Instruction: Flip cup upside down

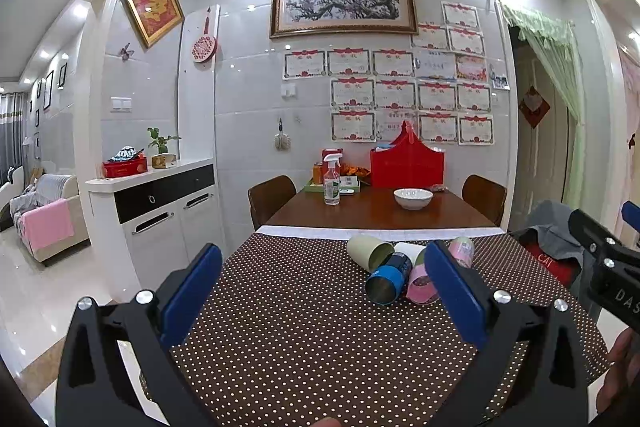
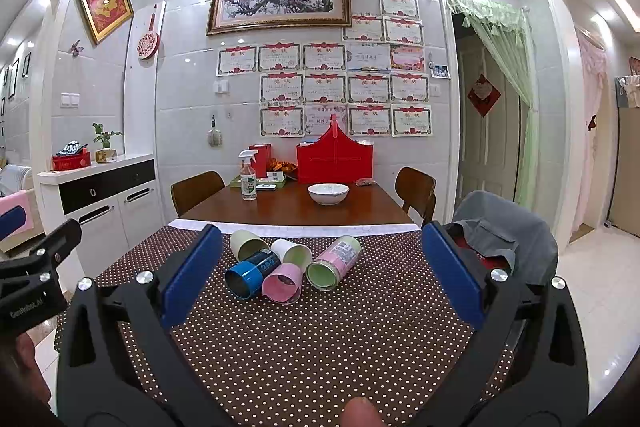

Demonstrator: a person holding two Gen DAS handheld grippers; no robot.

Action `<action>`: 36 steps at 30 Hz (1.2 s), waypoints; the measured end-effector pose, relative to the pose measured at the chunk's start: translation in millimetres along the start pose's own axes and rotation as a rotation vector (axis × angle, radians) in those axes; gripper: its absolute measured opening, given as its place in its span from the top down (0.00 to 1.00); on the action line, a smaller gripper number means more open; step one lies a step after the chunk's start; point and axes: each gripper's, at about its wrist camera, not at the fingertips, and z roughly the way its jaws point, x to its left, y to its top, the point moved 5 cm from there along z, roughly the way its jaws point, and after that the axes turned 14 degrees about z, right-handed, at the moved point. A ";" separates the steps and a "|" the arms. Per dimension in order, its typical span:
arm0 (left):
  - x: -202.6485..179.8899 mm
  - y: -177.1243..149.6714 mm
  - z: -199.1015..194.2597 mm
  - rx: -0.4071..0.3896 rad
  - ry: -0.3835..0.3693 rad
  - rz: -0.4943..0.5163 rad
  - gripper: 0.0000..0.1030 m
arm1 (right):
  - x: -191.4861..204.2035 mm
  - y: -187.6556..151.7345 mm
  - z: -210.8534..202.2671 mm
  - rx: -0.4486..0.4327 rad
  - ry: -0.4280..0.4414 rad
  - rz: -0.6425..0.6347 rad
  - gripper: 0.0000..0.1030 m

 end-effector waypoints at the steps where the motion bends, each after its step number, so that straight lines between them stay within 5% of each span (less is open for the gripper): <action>1: -1.0 -0.7 5.6 0.010 -0.001 0.008 0.04 | -1.6 -1.9 3.6 0.009 0.000 0.000 0.05; 15: -38.3 -30.0 144.0 0.210 -0.096 0.146 0.04 | -57.9 -32.2 103.3 0.203 -0.066 0.050 0.05; 21: -56.4 -41.2 227.1 0.326 -0.165 0.196 0.04 | -77.2 -53.7 149.0 0.293 -0.109 0.063 0.05; 27: -88.1 -52.9 294.8 0.446 -0.338 0.221 0.04 | -88.5 -71.6 183.5 0.368 -0.129 0.069 0.05; 36: -118.3 -70.0 355.8 0.567 -0.406 0.301 0.04 | -94.8 -82.2 211.6 0.421 -0.142 0.083 0.05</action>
